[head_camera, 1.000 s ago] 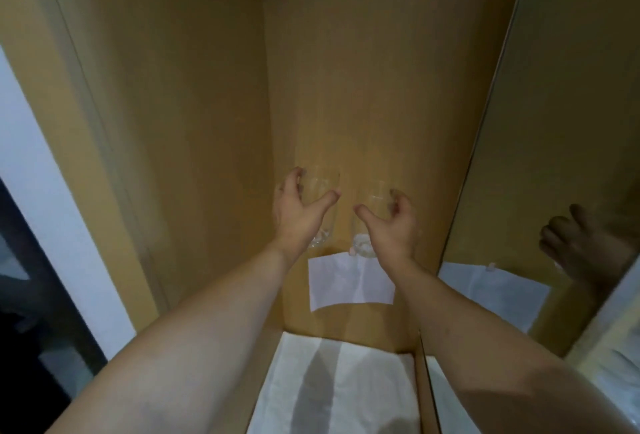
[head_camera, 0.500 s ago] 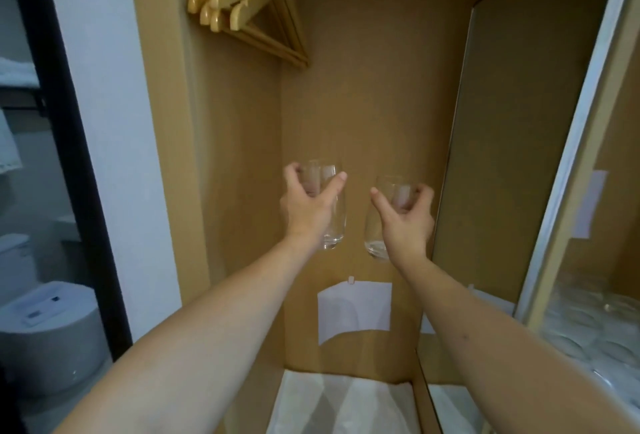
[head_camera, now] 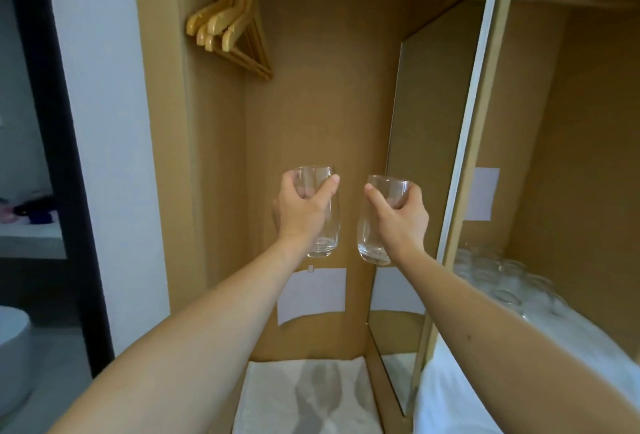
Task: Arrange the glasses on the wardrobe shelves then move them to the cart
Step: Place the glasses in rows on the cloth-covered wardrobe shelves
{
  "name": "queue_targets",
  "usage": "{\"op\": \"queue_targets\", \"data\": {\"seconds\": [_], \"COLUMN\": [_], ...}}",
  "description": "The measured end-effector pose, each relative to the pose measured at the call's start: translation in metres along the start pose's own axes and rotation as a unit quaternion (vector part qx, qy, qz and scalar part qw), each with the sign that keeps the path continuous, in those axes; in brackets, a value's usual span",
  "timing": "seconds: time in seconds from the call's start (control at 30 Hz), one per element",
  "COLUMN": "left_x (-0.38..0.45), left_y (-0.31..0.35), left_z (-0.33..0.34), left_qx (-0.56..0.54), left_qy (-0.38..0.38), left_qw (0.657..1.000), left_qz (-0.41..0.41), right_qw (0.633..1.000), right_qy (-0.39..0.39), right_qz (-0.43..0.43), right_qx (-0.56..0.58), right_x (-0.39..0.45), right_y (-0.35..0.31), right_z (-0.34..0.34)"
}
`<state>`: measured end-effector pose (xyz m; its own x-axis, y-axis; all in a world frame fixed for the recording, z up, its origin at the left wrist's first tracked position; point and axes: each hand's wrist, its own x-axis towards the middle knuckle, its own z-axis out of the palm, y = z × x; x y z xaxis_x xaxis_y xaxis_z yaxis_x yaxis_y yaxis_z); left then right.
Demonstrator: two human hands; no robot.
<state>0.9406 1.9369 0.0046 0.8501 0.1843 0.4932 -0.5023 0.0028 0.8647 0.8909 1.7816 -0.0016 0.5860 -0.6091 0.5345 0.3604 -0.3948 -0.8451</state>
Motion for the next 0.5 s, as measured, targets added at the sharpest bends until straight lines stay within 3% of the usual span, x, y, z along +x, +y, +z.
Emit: {"op": "queue_targets", "data": {"seconds": [0.5], "left_x": [-0.104], "left_y": [0.062], "left_z": [0.091], "left_qx": [-0.014], "left_qy": [-0.061], "left_qw": [0.998], "left_qz": [-0.002], "right_qw": [0.999], "right_qy": [0.036], "right_qz": [-0.012], "right_qx": [-0.013], "right_x": [0.006], "right_y": [0.002], "right_z": [-0.136]}}
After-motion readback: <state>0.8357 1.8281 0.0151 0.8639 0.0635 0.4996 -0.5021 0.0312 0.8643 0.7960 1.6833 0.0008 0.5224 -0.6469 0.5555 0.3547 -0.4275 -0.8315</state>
